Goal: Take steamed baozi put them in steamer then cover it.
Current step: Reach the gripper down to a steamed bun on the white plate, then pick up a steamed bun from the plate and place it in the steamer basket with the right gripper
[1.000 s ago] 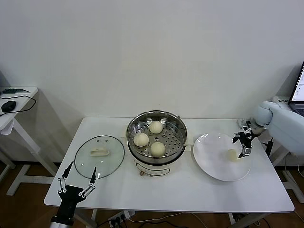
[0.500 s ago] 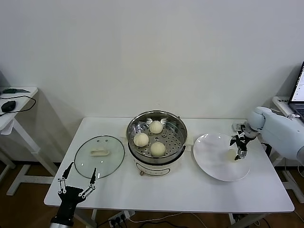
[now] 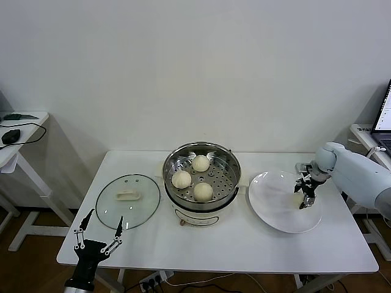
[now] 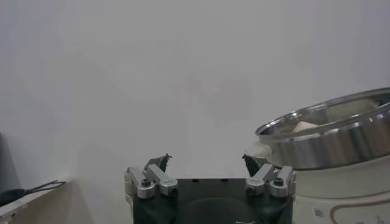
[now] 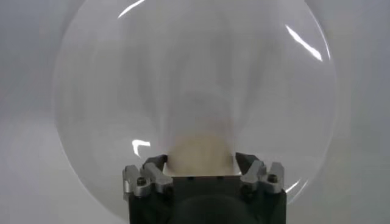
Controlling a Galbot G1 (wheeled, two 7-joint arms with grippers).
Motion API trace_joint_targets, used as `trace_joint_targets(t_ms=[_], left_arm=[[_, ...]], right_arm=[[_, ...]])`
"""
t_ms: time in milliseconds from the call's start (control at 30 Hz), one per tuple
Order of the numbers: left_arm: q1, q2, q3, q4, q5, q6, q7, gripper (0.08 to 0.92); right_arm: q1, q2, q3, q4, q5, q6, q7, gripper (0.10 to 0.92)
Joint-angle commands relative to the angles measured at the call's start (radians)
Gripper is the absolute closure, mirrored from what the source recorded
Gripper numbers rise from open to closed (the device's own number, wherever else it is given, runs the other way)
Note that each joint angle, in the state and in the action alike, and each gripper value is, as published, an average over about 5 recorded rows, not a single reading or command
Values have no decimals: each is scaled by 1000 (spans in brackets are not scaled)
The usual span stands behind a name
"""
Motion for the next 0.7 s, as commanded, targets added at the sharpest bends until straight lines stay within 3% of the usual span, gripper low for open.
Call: trace_joint_targets(t_ms=[33, 333, 700], left_arm=[[0, 0, -1, 0, 0, 0, -1, 177], [-9, 5, -6, -11, -6, 7, -3, 177], [-17, 11, 4, -15, -9, 10, -4, 177]], right_arm=[[8, 0, 5, -2, -2, 2, -8, 366], [192, 2, -53, 71, 85, 13, -129, 422], [613, 121, -305, 384, 315, -92, -286, 415]])
